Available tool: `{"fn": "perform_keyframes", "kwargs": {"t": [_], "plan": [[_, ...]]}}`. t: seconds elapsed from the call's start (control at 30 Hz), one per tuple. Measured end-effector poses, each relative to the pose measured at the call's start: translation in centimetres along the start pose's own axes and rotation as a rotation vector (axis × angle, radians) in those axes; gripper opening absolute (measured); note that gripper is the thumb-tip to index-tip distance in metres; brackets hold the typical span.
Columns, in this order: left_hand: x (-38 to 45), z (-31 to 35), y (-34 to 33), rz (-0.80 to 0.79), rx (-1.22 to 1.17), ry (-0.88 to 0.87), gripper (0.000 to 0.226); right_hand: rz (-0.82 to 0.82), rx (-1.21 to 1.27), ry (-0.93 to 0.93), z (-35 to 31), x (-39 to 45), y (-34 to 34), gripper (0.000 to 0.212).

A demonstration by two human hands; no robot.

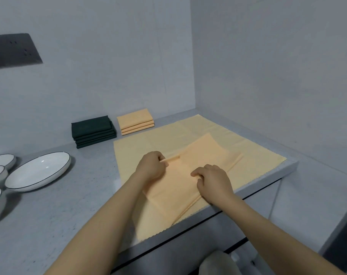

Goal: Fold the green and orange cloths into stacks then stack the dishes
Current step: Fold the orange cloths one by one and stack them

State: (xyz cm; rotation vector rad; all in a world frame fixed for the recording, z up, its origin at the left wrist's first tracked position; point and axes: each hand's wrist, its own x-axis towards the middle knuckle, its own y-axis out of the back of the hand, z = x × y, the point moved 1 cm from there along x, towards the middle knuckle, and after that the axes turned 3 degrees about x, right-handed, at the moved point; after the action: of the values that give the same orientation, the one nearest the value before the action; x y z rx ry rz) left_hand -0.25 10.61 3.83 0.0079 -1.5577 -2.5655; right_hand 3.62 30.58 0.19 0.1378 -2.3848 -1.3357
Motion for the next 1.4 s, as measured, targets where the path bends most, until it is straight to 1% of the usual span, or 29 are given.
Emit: {"fn": "perform_keyframes", "kwargs": {"t": [0.1,0.2,0.23,0.33,0.43,0.53,0.63,0.83,0.9,0.97,1.03,1.1,1.13,1.17,1.2,1.23,1.3,1.37,1.4], "plan": [[-1.7,-1.7,1.0,0.047,-0.027,0.076,0.007,0.020,-0.028,0.022,-1.0,1.5,-1.0,0.039],[-4.0,-3.8,2.1,0.096,-0.007,0.171,0.007,-0.007,-0.029,0.060,-2.9,3.4,-2.0,0.045],[-5.2,-5.1,2.9,0.114,0.004,0.207,0.008,-0.024,-0.027,0.091,-4.5,4.0,-2.8,0.046],[-7.4,-6.7,3.5,0.137,0.031,0.270,0.009,-0.050,-0.025,0.141,-6.6,5.2,-4.2,0.047],[-9.7,-8.9,4.5,0.162,0.080,0.359,0.014,-0.082,-0.036,0.213,-9.4,5.8,-5.7,0.047],[-10.8,-10.2,4.3,0.167,0.125,0.407,0.020,-0.078,-0.040,0.230,-10.6,5.9,-6.7,0.050],[-11.4,-10.9,4.0,0.200,0.173,0.438,0.026,-0.083,-0.065,0.258,-11.0,5.8,-7.6,0.048],[-11.7,-12.1,2.9,0.251,0.342,0.395,0.035,-0.069,0.014,0.249,-10.6,5.3,-8.4,0.047],[-11.9,-12.3,2.6,0.258,0.369,0.387,0.038,-0.052,0.060,0.253,-10.3,5.2,-8.4,0.043],[-12.0,-12.2,2.6,0.287,0.383,0.367,0.037,-0.060,0.047,0.265,-10.2,5.1,-8.2,0.039],[-12.1,-11.7,2.8,0.371,0.372,0.263,0.034,-0.064,0.009,0.286,-10.7,5.0,-7.9,0.035],[-12.1,-10.8,2.9,0.442,0.339,0.074,0.035,-0.048,0.005,0.311,-11.5,4.3,-7.4,0.035],[-11.9,-10.4,2.8,0.425,0.339,-0.013,0.035,-0.052,0.000,0.335,-12.0,3.8,-7.3,0.036],[-11.8,-9.9,2.8,0.374,0.354,-0.068,0.037,-0.072,-0.017,0.358,-12.4,3.1,-7.4,0.037],[-11.7,-9.7,2.5,0.294,0.371,-0.084,0.040,-0.113,-0.046,0.366,-12.6,2.5,-7.4,0.040],[-11.5,-9.6,2.2,0.200,0.387,-0.068,0.044,-0.168,-0.084,0.350,-12.6,2.0,-7.6,0.043],[-11.5,-9.9,1.6,0.023,0.407,0.017,0.055,-0.279,-0.147,0.282,-12.2,1.4,-7.8,0.050],[-11.5,-10.2,1.2,-0.087,0.399,0.087,0.059,-0.348,-0.157,0.204,-11.5,1.2,-8.0,0.055],[-11.4,-10.3,1.0,-0.112,0.390,0.106,0.060,-0.367,-0.156,0.172,-11.3,1.2,-8.1,0.058]]}}
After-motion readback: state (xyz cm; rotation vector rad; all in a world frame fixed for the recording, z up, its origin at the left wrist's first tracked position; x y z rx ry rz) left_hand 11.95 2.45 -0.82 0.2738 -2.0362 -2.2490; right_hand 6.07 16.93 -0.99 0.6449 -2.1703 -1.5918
